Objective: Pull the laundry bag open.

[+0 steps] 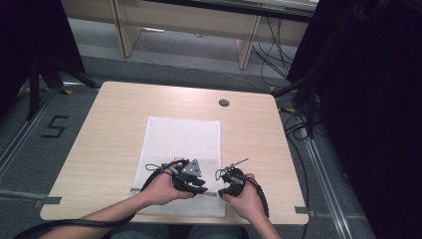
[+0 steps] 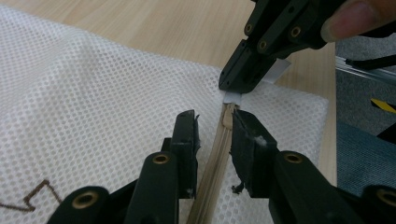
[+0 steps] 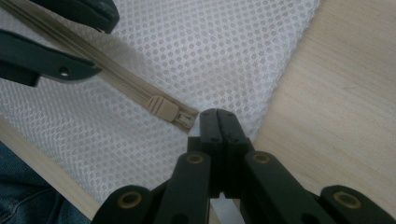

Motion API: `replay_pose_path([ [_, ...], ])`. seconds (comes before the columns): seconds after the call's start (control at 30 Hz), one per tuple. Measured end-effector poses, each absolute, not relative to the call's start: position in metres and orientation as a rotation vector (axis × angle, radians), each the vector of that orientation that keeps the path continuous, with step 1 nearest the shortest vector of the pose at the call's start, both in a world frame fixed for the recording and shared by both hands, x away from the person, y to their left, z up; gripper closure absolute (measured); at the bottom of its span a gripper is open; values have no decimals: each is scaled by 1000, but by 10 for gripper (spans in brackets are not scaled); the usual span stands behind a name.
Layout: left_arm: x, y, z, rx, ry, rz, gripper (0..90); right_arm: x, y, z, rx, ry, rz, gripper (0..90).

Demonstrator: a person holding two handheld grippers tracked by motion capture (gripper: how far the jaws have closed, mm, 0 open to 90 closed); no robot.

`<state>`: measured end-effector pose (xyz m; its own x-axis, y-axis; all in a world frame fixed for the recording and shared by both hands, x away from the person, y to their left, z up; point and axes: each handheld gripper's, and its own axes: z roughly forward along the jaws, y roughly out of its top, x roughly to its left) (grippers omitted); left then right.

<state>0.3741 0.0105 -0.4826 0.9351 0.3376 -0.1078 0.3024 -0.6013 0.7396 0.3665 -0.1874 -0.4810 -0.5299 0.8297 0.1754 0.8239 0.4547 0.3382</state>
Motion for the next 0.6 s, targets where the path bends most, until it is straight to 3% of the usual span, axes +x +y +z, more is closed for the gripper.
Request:
replay_pose_path([
  [0.6, 376, -6, -492, 2284, 419, 24, 734, 366, -187, -481, 1527, 2659, 603, 900],
])
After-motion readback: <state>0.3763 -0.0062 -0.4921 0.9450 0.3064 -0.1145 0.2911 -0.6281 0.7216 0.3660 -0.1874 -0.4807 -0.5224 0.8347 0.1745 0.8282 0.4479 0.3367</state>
